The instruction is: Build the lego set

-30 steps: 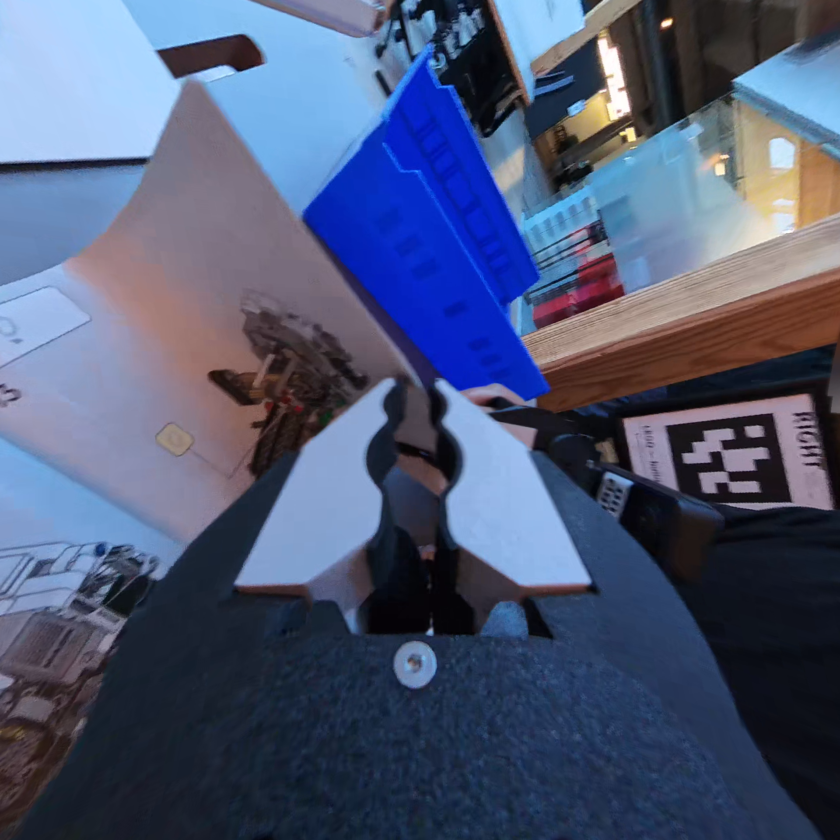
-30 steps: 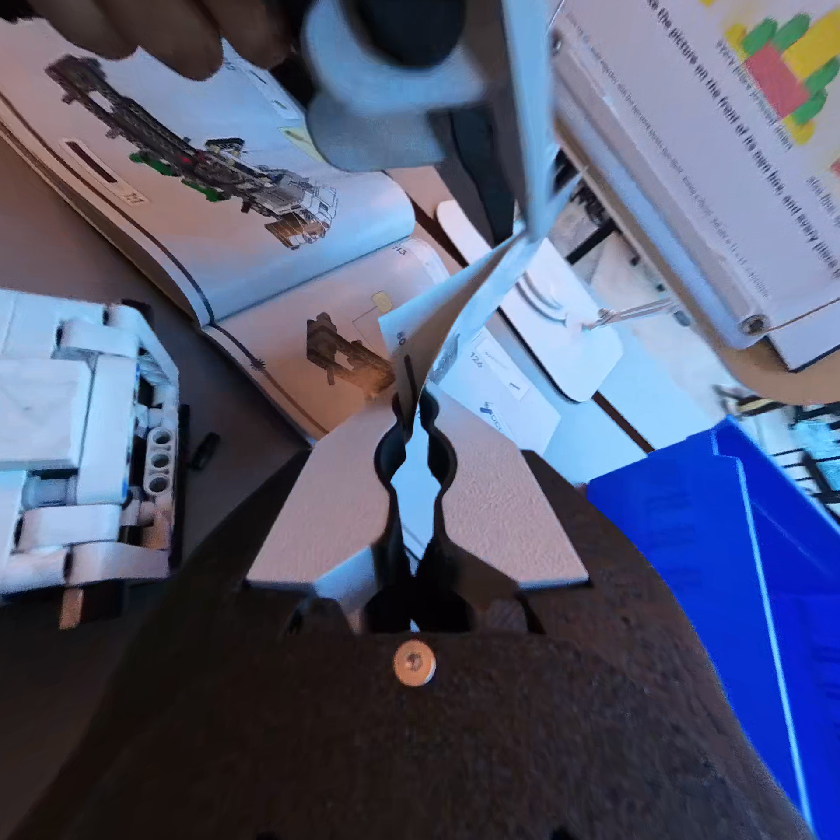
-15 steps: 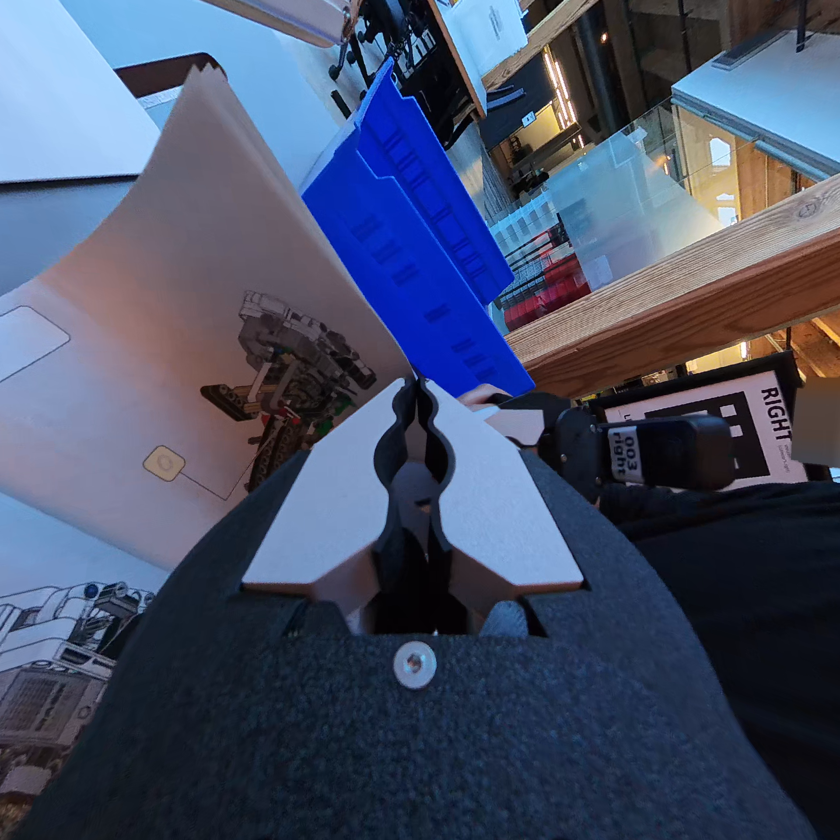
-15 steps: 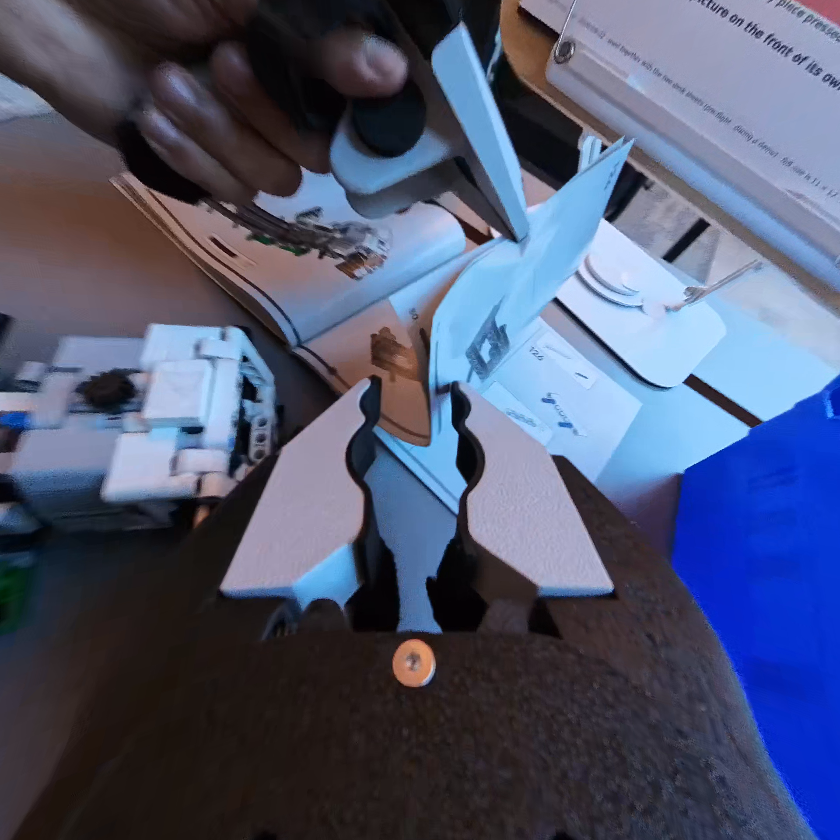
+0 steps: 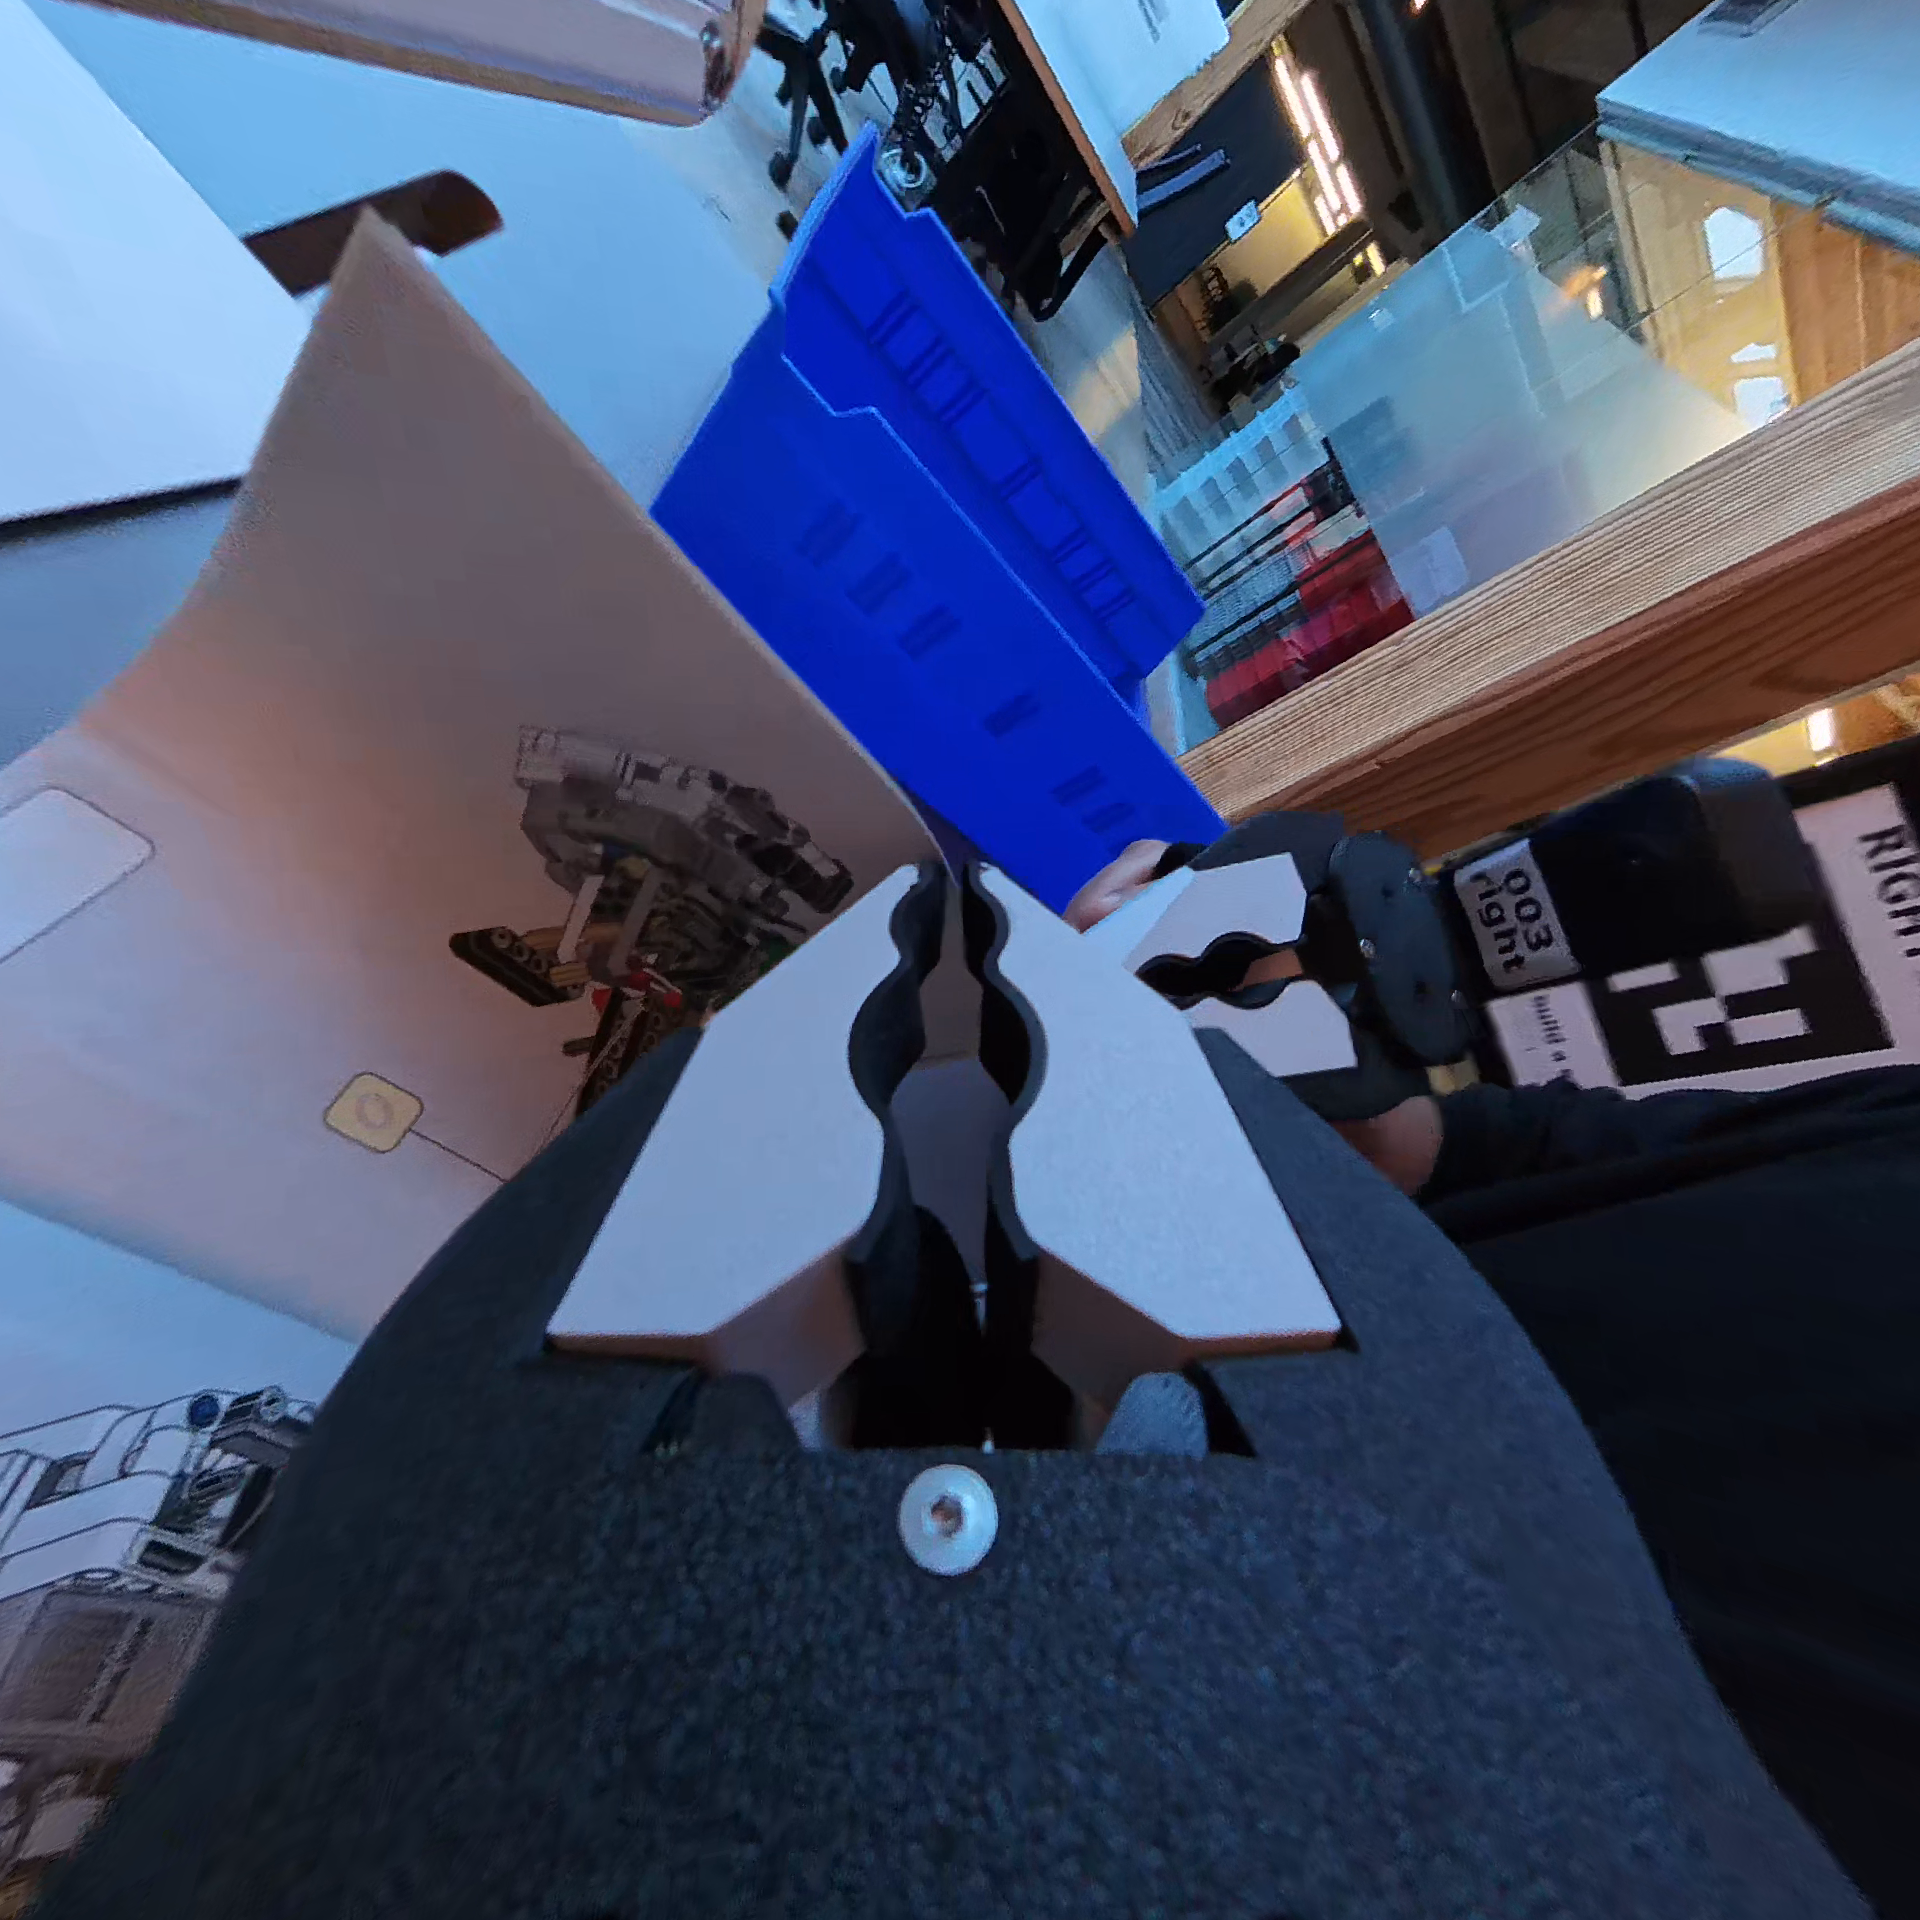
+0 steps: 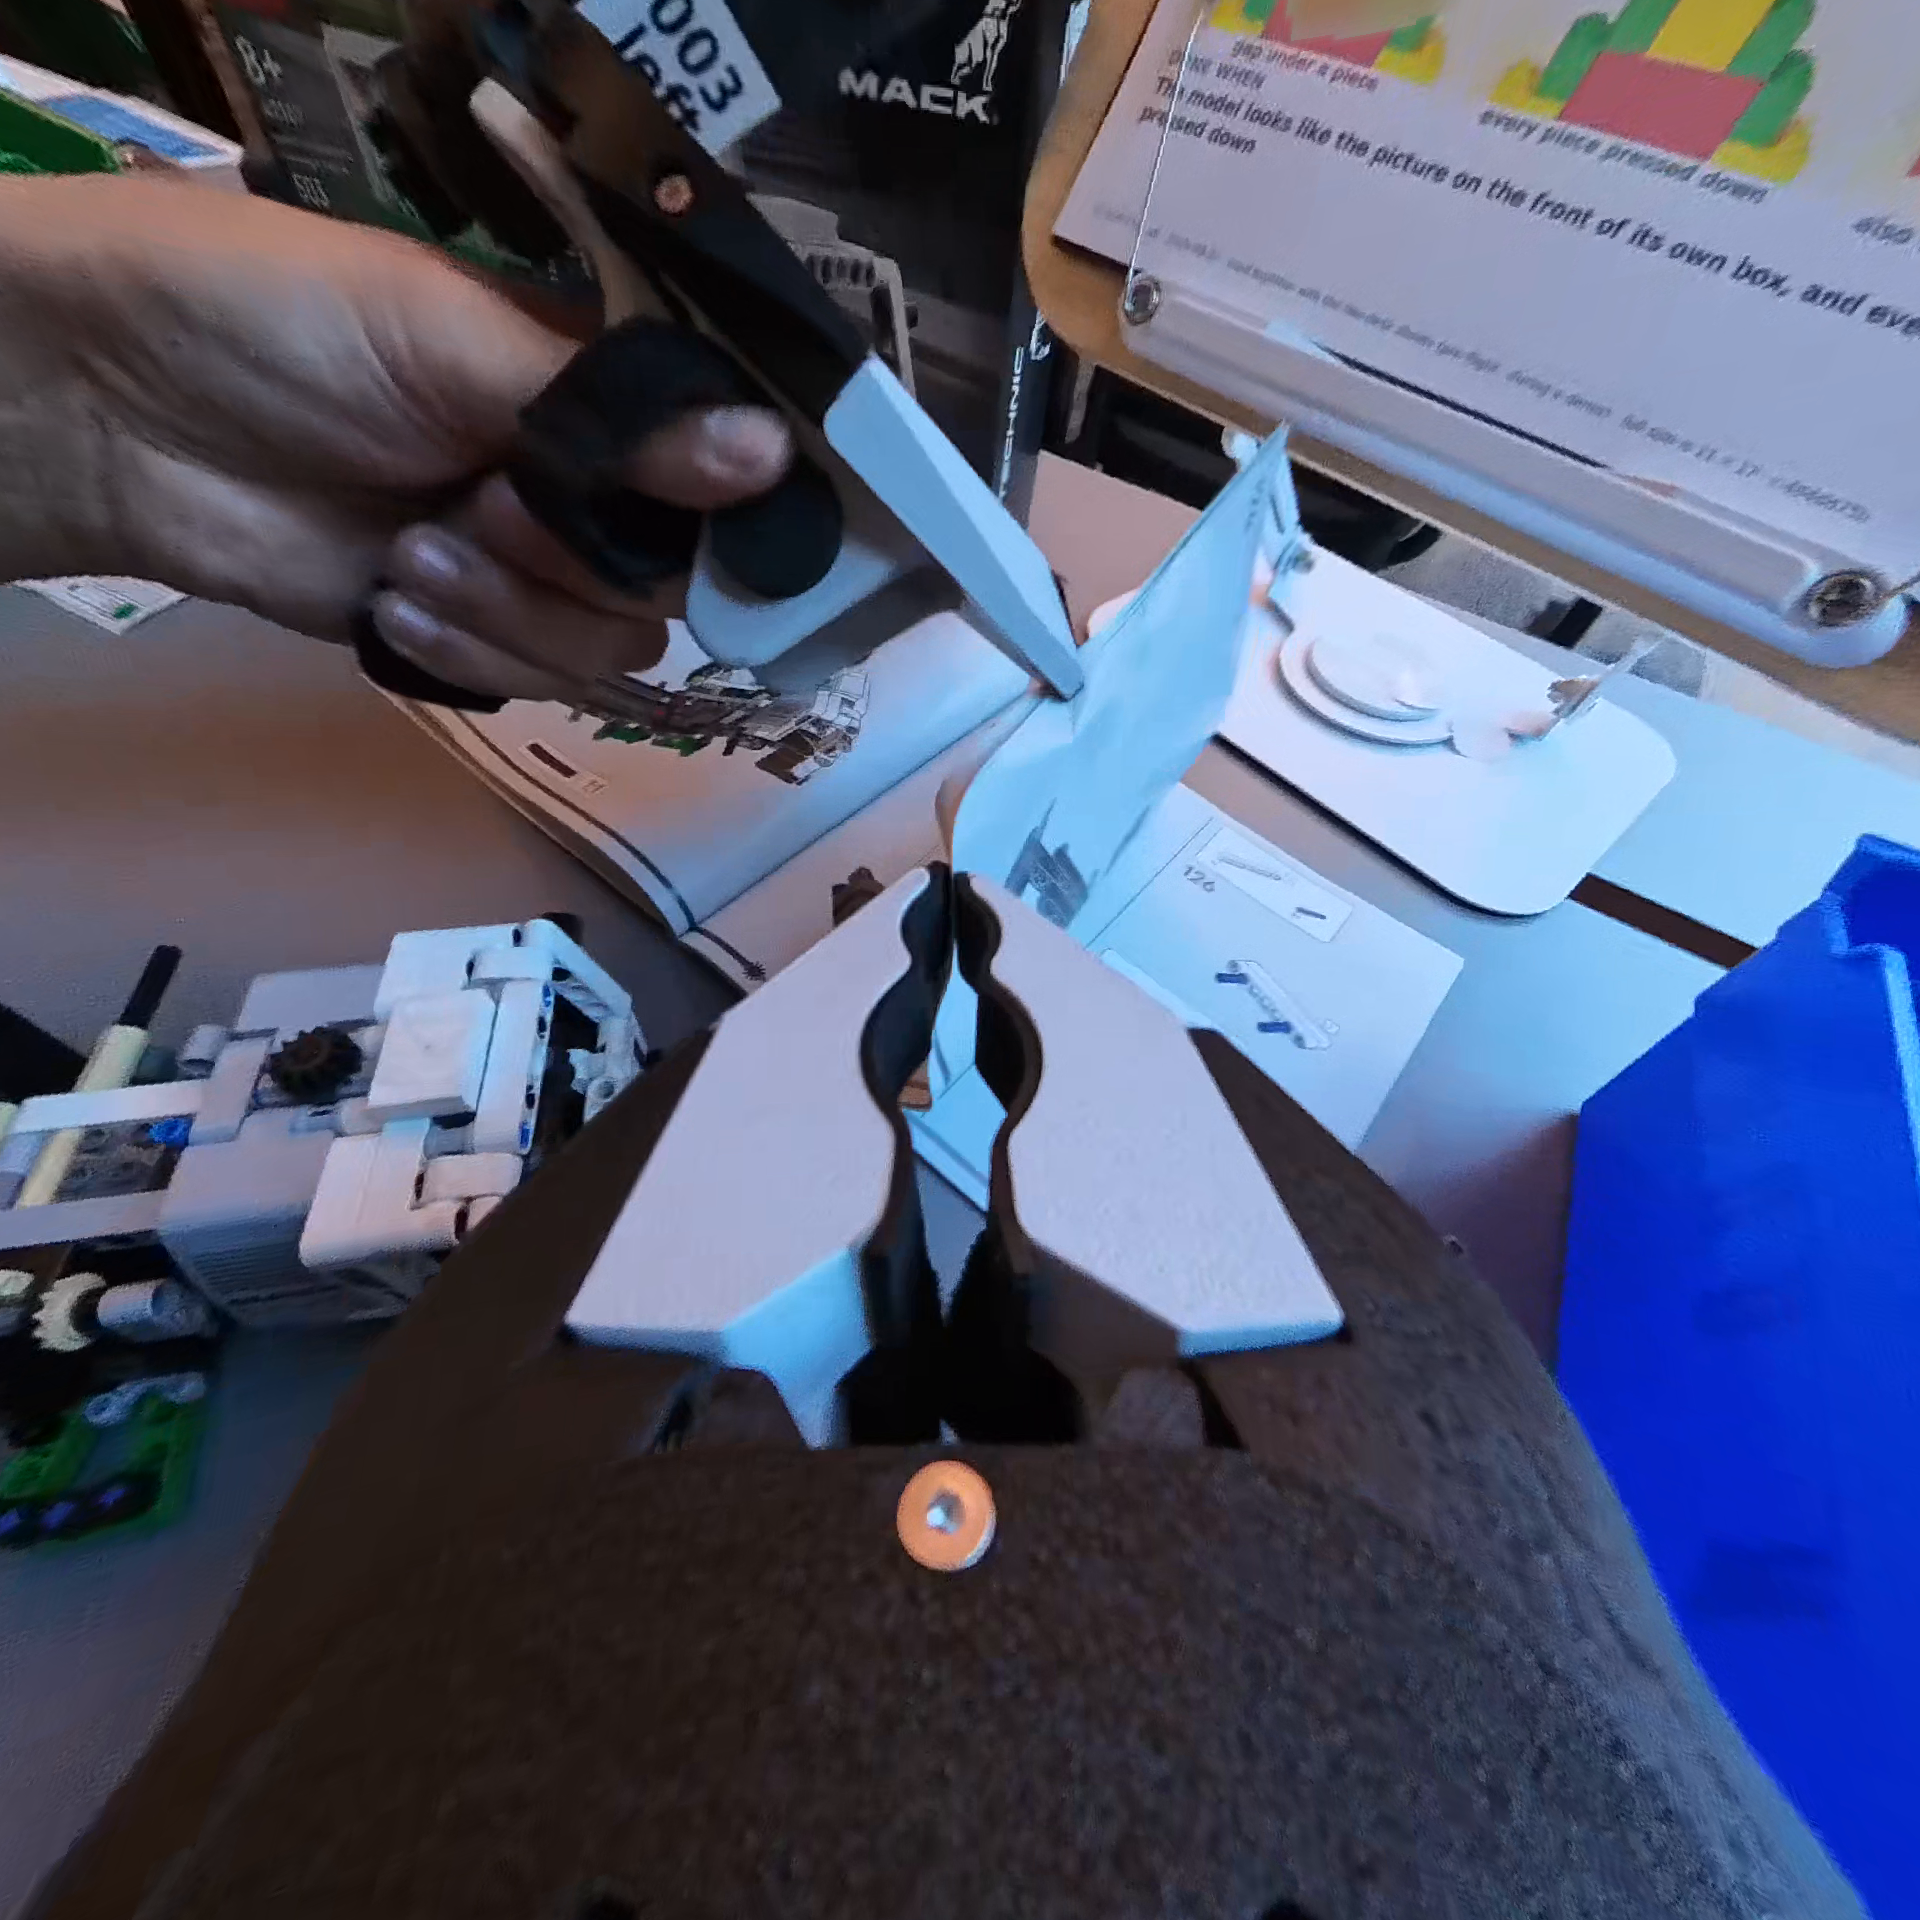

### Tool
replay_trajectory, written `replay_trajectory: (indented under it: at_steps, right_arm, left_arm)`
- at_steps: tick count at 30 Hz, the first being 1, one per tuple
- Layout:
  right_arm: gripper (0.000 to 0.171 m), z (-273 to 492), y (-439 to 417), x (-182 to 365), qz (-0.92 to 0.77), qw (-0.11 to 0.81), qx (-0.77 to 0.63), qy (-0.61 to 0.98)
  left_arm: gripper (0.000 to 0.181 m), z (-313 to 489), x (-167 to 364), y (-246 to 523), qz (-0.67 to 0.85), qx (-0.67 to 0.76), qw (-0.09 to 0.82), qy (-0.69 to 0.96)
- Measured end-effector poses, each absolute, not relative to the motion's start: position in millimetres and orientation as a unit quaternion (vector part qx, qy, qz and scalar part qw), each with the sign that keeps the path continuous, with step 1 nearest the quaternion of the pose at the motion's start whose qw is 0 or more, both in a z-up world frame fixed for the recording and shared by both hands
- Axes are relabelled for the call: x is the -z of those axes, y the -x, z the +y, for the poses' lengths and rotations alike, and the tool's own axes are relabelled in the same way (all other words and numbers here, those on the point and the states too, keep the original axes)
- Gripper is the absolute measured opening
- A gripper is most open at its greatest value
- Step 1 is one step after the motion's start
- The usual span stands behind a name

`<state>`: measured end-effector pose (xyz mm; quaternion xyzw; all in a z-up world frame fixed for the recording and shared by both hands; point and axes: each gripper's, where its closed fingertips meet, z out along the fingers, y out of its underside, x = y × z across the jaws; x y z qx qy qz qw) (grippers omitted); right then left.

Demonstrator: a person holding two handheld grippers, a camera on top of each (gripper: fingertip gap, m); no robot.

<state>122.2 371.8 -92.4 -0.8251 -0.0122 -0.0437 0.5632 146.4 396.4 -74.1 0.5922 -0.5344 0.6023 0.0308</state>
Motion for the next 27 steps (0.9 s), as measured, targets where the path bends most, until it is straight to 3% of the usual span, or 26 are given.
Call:
replay_trajectory:
  at_steps: [2,5,17,27]
  right_arm:
    - [0.000,372,-123,95,0.003,0.567,0.027,0.823]
    - [0.000,372,-120,94,0.014,0.577,0.003,0.817]
    - [0.005,367,-122,89,0.043,0.597,-0.045,0.800]
    - [0.000,364,-124,91,0.042,0.587,-0.001,0.809]
  left_arm:
    - [0.021,393,78,-143,-0.565,-0.581,0.006,-0.586]
    - [0.024,383,82,-135,-0.597,-0.560,-0.004,-0.574]
    - [0.000,369,76,-127,-0.590,-0.599,0.047,-0.540]
    - [0.000,372,83,-115,-0.605,-0.577,0.061,-0.545]
